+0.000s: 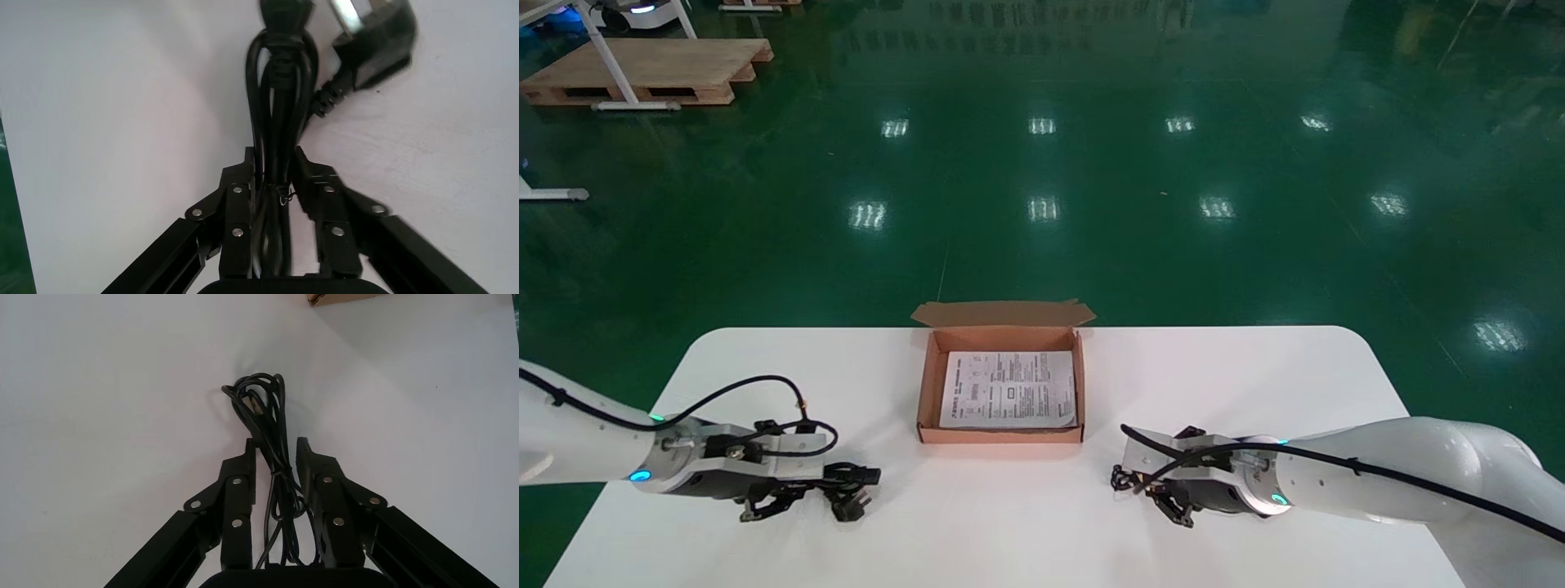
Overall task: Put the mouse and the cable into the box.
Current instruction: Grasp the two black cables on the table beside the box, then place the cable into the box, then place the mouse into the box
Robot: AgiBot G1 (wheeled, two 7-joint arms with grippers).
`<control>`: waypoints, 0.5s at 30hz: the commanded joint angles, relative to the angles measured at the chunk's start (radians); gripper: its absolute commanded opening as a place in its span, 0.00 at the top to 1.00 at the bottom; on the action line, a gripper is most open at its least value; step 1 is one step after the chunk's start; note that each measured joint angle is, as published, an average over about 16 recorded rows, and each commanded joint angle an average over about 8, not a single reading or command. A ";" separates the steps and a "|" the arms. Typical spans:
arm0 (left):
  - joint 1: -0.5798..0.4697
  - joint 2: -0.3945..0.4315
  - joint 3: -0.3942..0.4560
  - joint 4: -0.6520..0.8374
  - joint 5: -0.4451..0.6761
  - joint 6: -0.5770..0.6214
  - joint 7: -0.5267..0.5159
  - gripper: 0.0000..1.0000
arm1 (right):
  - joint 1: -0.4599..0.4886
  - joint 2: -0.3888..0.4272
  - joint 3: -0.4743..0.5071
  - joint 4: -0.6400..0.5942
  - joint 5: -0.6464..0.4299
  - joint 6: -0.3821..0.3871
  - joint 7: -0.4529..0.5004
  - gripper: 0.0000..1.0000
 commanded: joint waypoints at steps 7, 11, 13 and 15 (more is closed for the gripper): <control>0.000 0.000 0.000 0.000 0.000 0.000 0.000 1.00 | 0.000 0.000 0.000 0.000 0.000 0.000 0.000 1.00; -0.007 -0.004 -0.001 -0.003 0.000 -0.001 0.001 1.00 | 0.004 0.004 0.005 -0.001 0.005 0.001 0.005 1.00; -0.024 -0.013 -0.003 -0.009 -0.002 0.004 0.002 1.00 | 0.019 0.016 0.016 -0.002 0.011 0.008 0.012 1.00; -0.052 -0.026 -0.010 -0.019 -0.009 0.015 0.004 1.00 | 0.045 0.034 0.033 -0.008 0.017 0.024 0.023 1.00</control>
